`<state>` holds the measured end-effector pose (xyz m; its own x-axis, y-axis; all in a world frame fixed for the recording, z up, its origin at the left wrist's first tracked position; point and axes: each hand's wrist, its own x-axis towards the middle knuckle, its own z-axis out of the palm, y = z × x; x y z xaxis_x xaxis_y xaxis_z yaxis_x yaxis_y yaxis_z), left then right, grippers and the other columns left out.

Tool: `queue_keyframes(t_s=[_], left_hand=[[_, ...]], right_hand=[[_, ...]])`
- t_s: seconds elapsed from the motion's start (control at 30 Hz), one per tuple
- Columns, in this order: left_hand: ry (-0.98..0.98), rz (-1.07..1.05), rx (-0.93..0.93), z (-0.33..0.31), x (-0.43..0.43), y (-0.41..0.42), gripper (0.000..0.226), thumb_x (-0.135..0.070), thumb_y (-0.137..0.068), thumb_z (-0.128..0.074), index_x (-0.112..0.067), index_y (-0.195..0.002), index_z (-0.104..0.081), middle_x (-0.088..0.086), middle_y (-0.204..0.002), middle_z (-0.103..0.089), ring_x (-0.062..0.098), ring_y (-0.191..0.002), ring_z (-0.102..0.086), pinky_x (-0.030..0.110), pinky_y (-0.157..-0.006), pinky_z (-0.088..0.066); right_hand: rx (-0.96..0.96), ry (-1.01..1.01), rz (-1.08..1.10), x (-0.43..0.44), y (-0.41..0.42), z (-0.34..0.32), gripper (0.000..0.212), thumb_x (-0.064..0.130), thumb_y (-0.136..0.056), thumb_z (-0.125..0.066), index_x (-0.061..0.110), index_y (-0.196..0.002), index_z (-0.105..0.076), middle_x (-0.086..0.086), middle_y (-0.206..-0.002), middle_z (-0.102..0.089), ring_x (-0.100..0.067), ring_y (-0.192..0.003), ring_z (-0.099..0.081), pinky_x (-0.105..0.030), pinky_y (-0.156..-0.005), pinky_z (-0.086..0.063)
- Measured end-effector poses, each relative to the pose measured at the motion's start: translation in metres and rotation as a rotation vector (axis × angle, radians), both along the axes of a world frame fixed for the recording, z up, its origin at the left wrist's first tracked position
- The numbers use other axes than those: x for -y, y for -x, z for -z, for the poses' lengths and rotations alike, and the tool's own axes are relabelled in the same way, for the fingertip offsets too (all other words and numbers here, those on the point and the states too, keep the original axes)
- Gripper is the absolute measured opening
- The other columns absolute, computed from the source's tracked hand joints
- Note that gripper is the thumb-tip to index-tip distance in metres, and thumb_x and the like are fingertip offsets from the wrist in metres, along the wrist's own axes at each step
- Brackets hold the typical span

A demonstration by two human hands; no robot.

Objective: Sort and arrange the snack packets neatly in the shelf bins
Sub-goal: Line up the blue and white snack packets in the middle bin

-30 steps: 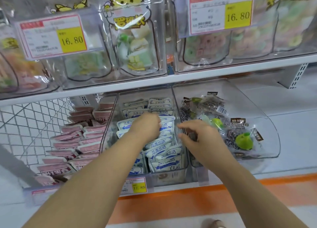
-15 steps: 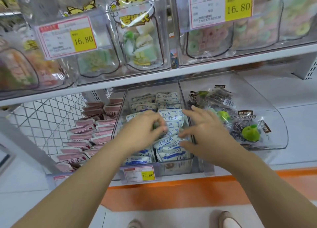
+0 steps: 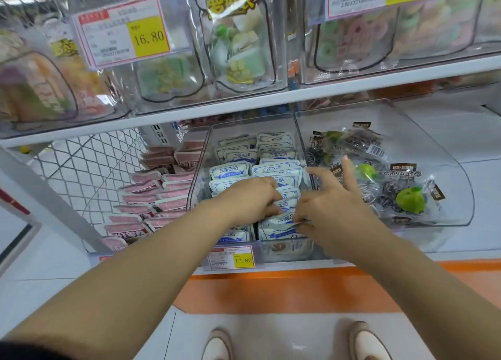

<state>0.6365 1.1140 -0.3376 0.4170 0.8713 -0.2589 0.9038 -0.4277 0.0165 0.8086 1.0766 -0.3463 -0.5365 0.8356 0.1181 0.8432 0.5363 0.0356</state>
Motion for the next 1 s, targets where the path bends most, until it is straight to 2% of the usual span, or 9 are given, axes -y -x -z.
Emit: queue_keyframes(t_s=[0.07, 0.1, 0.17, 0.23, 0.37, 0.5, 0.73, 0.83, 1.0], left_hand=[[-0.011, 0.017, 0.044, 0.001, -0.004, 0.000, 0.029, -0.032, -0.095, -0.051, -0.014, -0.072, -0.048, 0.000, -0.098, -0.042, 0.020, -0.083, -0.047, 0.034, -0.073, -0.042], [-0.031, 0.022, 0.070, 0.004, -0.006, 0.000, 0.030, -0.031, -0.095, -0.051, -0.012, -0.072, -0.049, -0.003, -0.095, -0.039, 0.019, -0.081, -0.046, 0.033, -0.071, -0.040], [-0.088, 0.035, 0.112, 0.011, -0.007, 0.001, 0.032, -0.028, -0.095, -0.051, -0.006, -0.074, -0.054, -0.005, -0.091, -0.037, 0.019, -0.076, -0.046, 0.031, -0.065, -0.037], [-0.159, 0.063, 0.137, 0.019, -0.006, 0.002, 0.031, -0.025, -0.096, -0.050, -0.001, -0.078, -0.058, -0.004, -0.088, -0.037, 0.023, -0.074, -0.048, 0.032, -0.063, -0.037], [-0.317, 0.120, 0.238, 0.029, -0.003, 0.003, 0.024, -0.014, -0.093, -0.057, -0.001, -0.072, -0.058, 0.000, -0.082, -0.044, 0.010, -0.061, -0.042, 0.019, -0.054, -0.029], [-0.441, 0.216, 0.354, 0.028, -0.005, 0.004, 0.026, -0.015, -0.085, -0.062, -0.005, -0.062, -0.057, 0.005, -0.078, -0.056, 0.014, -0.056, -0.044, 0.021, -0.050, -0.029], [-0.056, 0.142, 0.301, 0.017, -0.017, 0.000, 0.025, -0.026, -0.087, -0.063, -0.003, -0.077, -0.063, 0.007, -0.093, -0.061, 0.017, -0.077, -0.053, 0.031, -0.072, -0.042], [0.036, 0.058, 0.312, -0.001, -0.015, -0.003, 0.016, -0.029, -0.085, -0.066, -0.015, -0.093, -0.071, 0.002, -0.093, -0.063, 0.016, -0.081, -0.056, 0.034, -0.079, -0.045], [-0.322, -0.076, 0.531, -0.014, -0.005, 0.007, 0.028, -0.031, -0.086, -0.064, -0.024, -0.114, -0.064, -0.008, -0.109, -0.061, 0.009, -0.102, -0.057, 0.030, -0.091, -0.046]], right_hand=[[0.021, -0.051, -0.025, 0.002, 0.002, 0.002, 0.013, 0.036, -0.086, -0.061, 0.035, -0.093, -0.071, 0.013, -0.100, -0.067, -0.021, -0.142, -0.016, -0.049, -0.095, 0.034], [-0.004, -0.110, -0.036, 0.002, 0.002, 0.005, 0.004, 0.034, -0.078, -0.070, 0.035, -0.080, -0.073, 0.011, -0.087, -0.070, -0.024, -0.138, -0.028, -0.050, -0.100, 0.030], [-0.037, -0.177, -0.020, 0.002, 0.002, 0.012, 0.018, 0.026, -0.058, -0.084, 0.032, -0.054, -0.068, 0.010, -0.060, -0.065, -0.027, -0.122, -0.051, -0.053, -0.109, 0.011], [-0.078, -0.235, -0.050, 0.000, 0.003, 0.020, 0.024, 0.019, -0.051, -0.086, 0.029, -0.047, -0.065, 0.011, -0.051, -0.060, -0.026, -0.109, -0.060, -0.054, -0.110, 0.000], [-0.135, -0.309, -0.111, 0.003, 0.005, 0.025, 0.024, 0.009, -0.051, -0.082, 0.022, -0.046, -0.063, 0.007, -0.046, -0.055, -0.023, -0.082, -0.062, -0.055, -0.109, -0.007], [-0.132, -0.352, -0.116, 0.001, 0.004, 0.028, 0.026, 0.009, -0.052, -0.083, 0.021, -0.046, -0.060, 0.008, -0.044, -0.051, -0.021, -0.072, -0.057, -0.060, -0.106, -0.014], [-0.160, -0.338, -0.106, -0.003, 0.011, 0.034, 0.030, 0.011, -0.049, -0.085, 0.023, -0.044, -0.059, 0.008, -0.042, -0.048, -0.022, -0.069, -0.055, -0.062, -0.104, -0.012], [-0.181, -0.320, -0.124, -0.005, 0.011, 0.034, 0.028, 0.016, -0.047, -0.088, 0.025, -0.046, -0.062, 0.008, -0.047, -0.053, -0.022, -0.071, -0.059, -0.063, -0.103, -0.009], [-0.300, -0.300, -0.124, -0.001, 0.003, 0.031, 0.016, 0.029, -0.060, -0.085, 0.029, -0.057, -0.069, 0.013, -0.065, -0.066, -0.020, -0.103, -0.063, -0.059, -0.107, 0.003]])
